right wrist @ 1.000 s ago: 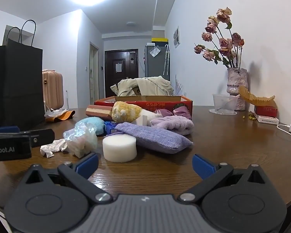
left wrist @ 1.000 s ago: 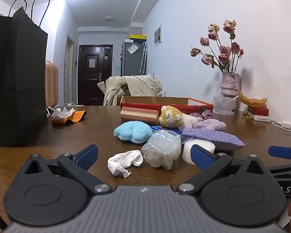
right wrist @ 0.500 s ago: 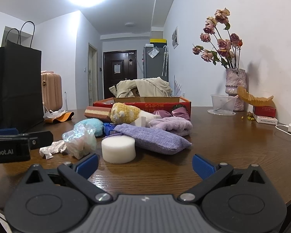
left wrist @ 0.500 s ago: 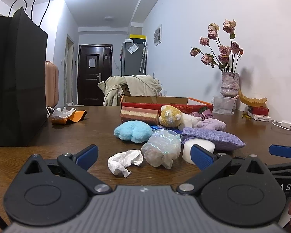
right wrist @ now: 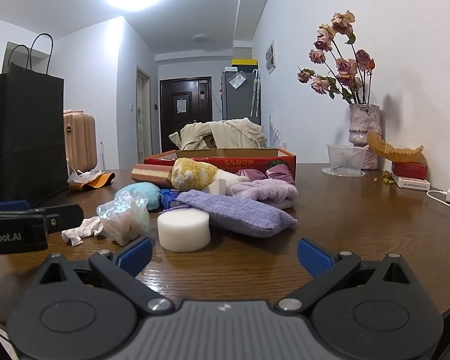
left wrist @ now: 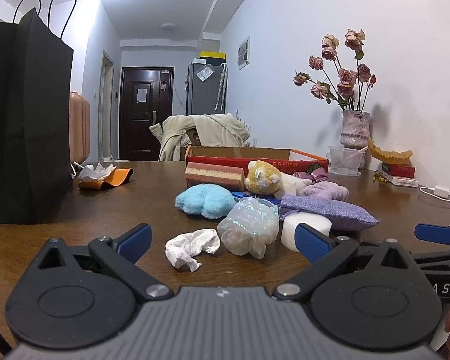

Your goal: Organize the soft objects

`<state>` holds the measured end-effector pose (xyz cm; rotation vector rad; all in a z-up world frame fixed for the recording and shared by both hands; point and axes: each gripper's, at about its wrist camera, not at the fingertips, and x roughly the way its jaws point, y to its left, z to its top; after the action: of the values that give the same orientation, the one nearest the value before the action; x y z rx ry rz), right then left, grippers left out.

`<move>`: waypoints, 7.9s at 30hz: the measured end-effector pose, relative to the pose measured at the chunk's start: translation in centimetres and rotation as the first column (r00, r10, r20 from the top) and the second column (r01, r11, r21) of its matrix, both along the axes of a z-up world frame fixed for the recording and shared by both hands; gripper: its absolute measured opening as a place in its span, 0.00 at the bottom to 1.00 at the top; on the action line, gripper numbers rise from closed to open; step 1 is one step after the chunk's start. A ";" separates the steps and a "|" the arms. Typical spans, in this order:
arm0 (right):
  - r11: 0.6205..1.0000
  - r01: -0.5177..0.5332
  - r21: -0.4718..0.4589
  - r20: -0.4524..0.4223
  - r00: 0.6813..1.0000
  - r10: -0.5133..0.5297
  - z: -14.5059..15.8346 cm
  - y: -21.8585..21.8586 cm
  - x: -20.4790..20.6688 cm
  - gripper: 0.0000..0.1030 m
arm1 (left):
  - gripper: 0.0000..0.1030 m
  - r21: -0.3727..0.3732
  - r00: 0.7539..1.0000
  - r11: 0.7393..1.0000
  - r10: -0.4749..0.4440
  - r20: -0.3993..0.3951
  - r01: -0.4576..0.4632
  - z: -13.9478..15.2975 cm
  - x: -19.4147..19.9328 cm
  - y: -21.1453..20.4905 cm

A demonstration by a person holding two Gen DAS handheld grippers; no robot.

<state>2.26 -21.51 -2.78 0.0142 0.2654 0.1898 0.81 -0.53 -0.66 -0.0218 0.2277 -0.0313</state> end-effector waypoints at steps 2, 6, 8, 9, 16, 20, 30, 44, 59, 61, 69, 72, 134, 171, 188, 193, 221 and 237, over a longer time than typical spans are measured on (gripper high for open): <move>1.000 0.001 0.000 0.000 1.000 -0.001 0.0 0.0 0.0 1.00 | 1.00 0.000 1.000 1.000 0.000 0.002 0.000 0.0 -0.1 0.0; 1.000 0.000 0.000 -0.001 1.000 0.000 0.0 0.0 0.0 1.00 | 1.00 0.000 1.000 1.000 0.000 0.000 0.000 0.0 -0.1 0.0; 1.000 0.001 0.000 -0.002 1.000 -0.001 0.0 0.0 0.0 1.00 | 1.00 -0.001 1.000 1.000 0.001 0.001 -0.001 0.0 -0.1 -0.1; 1.000 0.001 0.000 -0.002 1.000 -0.001 0.0 0.0 0.0 1.00 | 1.00 -0.001 1.000 1.000 0.000 0.001 0.000 0.0 -0.1 0.0; 1.000 0.001 0.000 -0.002 1.000 -0.001 0.0 0.0 0.0 1.00 | 1.00 -0.001 1.000 1.000 0.001 0.001 -0.001 0.0 -0.1 0.0; 1.000 0.001 0.000 -0.001 1.000 -0.001 0.0 0.0 0.0 1.00 | 1.00 0.000 1.000 1.000 0.000 0.001 0.000 0.0 -0.1 0.0; 1.000 0.003 0.000 -0.002 1.000 -0.003 -0.1 -0.1 0.0 1.00 | 1.00 -0.001 1.000 1.000 -0.001 -0.002 0.001 0.0 -0.1 -0.1; 1.000 -0.006 -0.001 -0.011 1.000 0.006 0.0 0.0 0.4 1.00 | 1.00 -0.006 1.000 1.000 -0.018 -0.011 0.017 -0.2 -0.2 -0.4; 0.991 -0.118 0.060 -0.210 0.969 0.128 2.2 3.2 7.3 0.58 | 0.69 -0.105 0.962 0.982 -0.174 -0.208 0.155 3.1 9.2 0.1; 0.991 -0.120 0.055 -0.238 0.963 0.130 2.2 3.8 8.8 0.58 | 0.66 -0.121 0.947 0.978 -0.196 -0.255 0.170 2.9 10.8 0.1; 0.991 -0.131 0.028 -0.284 0.949 0.134 2.0 4.8 11.0 0.49 | 0.23 -0.194 0.906 0.959 -0.263 -0.332 0.207 2.0 11.9 0.8; 0.985 -0.161 0.056 -0.287 0.943 0.170 2.3 4.3 9.8 0.47 | 0.15 -0.209 0.911 0.957 -0.261 -0.319 0.200 2.7 10.9 1.1; 0.988 -0.156 -0.015 -0.114 0.981 0.154 17.4 -5.1 16.8 0.86 | 0.94 -0.004 0.968 0.982 -0.187 -0.169 0.189 14.6 14.7 0.6; 0.981 -0.085 0.175 -0.380 0.913 0.147 3.4 -8.4 15.5 0.19 | 0.23 -0.497 0.741 0.859 -0.415 -0.527 0.127 0.3 21.9 -3.4; 0.953 -0.283 0.107 -0.113 0.949 0.295 13.8 -4.9 16.0 0.07 | 0.03 -0.228 0.892 0.915 -0.385 -0.238 0.334 13.4 19.4 -3.0; 0.934 -0.332 0.132 -0.109 0.932 0.347 15.9 -0.9 25.5 0.07 | 0.03 -0.154 0.924 0.947 -0.312 -0.220 0.283 16.7 27.9 -0.3; 0.944 -0.331 -0.004 -0.305 0.899 0.314 14.9 5.1 36.1 0.51 | 0.50 0.011 0.955 0.995 -0.091 -0.282 0.098 15.4 32.2 6.5; 0.980 -0.196 -0.042 -0.015 0.981 0.195 15.2 -1.7 14.2 0.79 | 0.90 0.041 0.984 0.988 -0.147 -0.102 0.152 13.4 11.9 1.6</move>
<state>16.44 -23.24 12.42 -0.0537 0.2820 0.3799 12.69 1.03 12.72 0.0419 0.3291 -0.1744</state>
